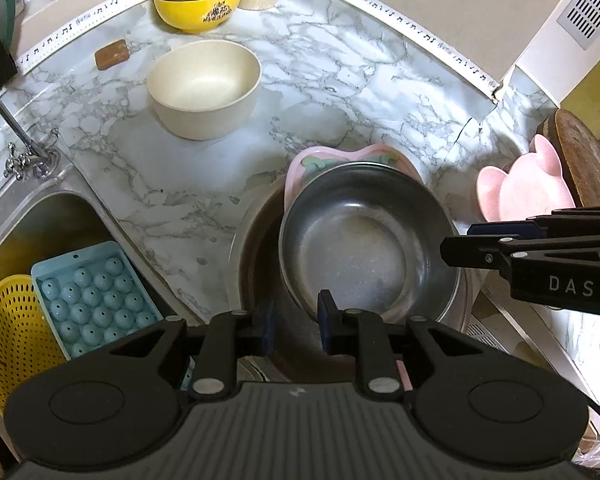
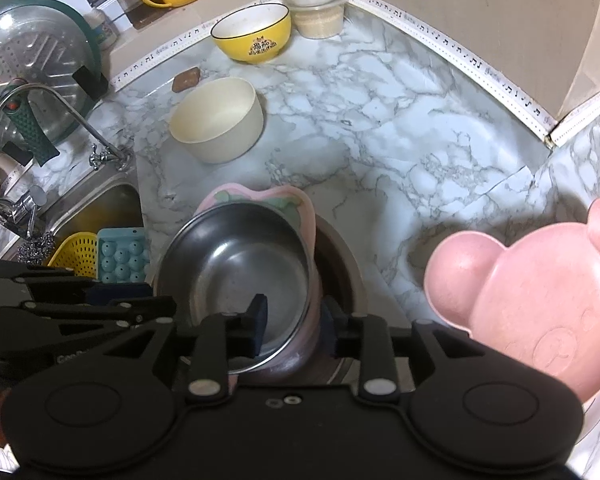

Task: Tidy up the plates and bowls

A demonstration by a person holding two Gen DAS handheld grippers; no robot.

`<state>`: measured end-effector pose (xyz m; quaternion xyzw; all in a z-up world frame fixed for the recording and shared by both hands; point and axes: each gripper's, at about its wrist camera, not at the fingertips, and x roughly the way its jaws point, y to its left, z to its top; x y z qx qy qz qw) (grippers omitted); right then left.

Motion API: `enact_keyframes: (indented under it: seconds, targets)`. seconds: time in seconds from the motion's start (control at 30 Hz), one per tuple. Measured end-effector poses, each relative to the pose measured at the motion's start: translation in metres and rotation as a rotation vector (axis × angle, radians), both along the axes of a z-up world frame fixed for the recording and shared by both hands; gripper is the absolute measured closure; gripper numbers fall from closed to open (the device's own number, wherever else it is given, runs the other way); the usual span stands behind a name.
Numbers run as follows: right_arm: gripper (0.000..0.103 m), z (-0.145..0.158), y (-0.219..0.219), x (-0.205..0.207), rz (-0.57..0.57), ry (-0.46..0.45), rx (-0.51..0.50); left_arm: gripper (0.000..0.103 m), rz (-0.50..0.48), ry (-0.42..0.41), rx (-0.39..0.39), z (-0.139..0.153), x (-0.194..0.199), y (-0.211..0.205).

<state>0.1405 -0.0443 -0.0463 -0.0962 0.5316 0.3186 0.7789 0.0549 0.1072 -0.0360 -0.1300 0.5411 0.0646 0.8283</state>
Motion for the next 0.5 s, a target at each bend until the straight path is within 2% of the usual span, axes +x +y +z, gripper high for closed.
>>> enact_keyframes:
  seconds: [0.2, 0.37, 0.47, 0.5]
  targets:
    - [0.071, 0.004, 0.001, -0.001, 0.012, -0.007, 0.007, 0.082, 0.007, -0.035, -0.005, 0.011, -0.008, 0.008]
    - [0.061, 0.016, 0.003, 0.003, 0.026, -0.034, 0.034, 0.08, 0.032, -0.081, -0.024, 0.021, -0.012, 0.019]
    - [0.056, 0.025, 0.008, 0.009, 0.035, -0.056, 0.05, 0.068, 0.066, -0.108, -0.015, 0.026, -0.009, 0.029]
    - [0.054, 0.029, 0.011, 0.011, 0.039, -0.069, 0.055, 0.061, 0.075, -0.117, -0.012, 0.028, -0.008, 0.032]
